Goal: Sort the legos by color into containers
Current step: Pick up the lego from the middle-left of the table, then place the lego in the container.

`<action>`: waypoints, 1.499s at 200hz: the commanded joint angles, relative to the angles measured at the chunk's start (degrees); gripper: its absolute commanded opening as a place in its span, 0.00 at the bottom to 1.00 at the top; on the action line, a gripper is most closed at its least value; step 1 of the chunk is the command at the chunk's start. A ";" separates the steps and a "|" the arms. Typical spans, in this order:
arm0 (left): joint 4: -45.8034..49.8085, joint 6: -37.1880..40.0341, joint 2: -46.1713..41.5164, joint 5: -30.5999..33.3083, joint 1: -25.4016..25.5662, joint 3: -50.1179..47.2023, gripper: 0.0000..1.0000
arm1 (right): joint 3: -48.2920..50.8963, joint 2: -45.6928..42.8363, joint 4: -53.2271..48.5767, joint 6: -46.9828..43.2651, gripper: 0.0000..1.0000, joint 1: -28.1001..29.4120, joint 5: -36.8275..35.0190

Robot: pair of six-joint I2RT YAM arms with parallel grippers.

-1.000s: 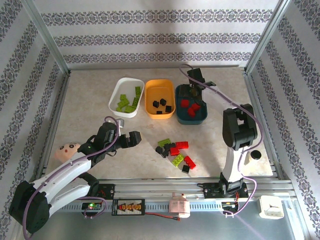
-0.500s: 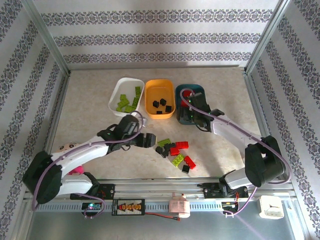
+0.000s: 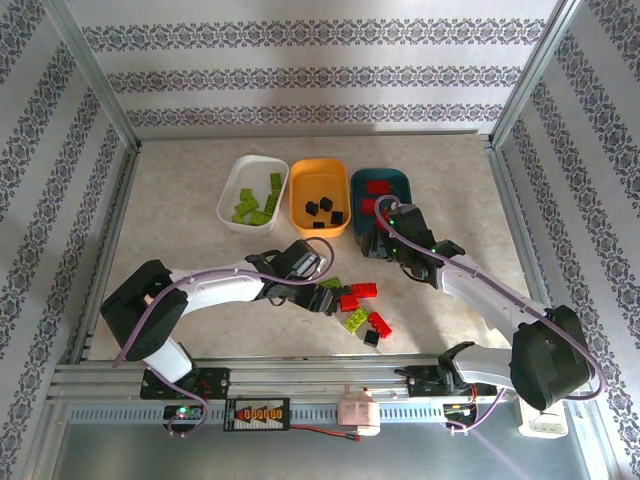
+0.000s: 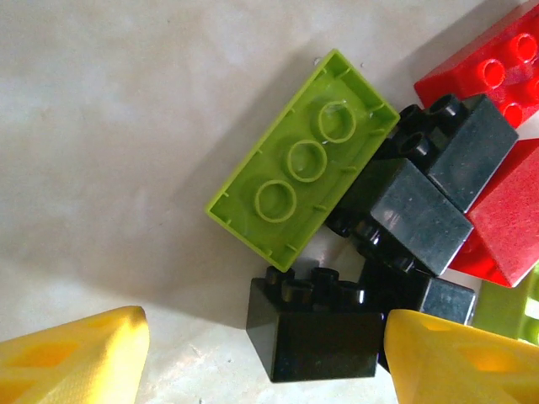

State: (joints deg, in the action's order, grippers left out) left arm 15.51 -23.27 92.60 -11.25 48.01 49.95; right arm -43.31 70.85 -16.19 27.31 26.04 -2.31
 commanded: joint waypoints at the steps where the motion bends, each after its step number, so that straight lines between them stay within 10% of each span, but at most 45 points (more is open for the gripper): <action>1: 2.32 2.36 1.06 1.60 1.44 2.20 0.72 | 1.12 -1.47 0.44 1.01 0.77 0.15 -0.77; 116: 1.37 0.09 -1.91 3.80 2.13 -1.29 0.30 | 1.66 -2.91 0.46 1.54 0.77 -0.03 -1.39; 182: 1.19 2.09 -4.95 1.17 -11.19 8.65 0.30 | 4.31 -5.73 0.12 2.34 0.77 1.79 -0.95; 269: 10.74 3.43 24.38 3.99 -20.15 43.59 0.30 | 10.75 -12.52 -1.26 1.61 0.77 7.01 3.02; 300: 13.84 2.33 30.68 3.17 -21.39 51.62 0.46 | 12.83 -14.55 -1.33 1.30 0.74 9.84 5.87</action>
State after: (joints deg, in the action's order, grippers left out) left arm 23.42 -20.97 120.68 -8.64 27.99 95.98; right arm -32.18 58.04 -16.53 28.71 33.87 0.45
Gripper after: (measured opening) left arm 0.406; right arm 0.758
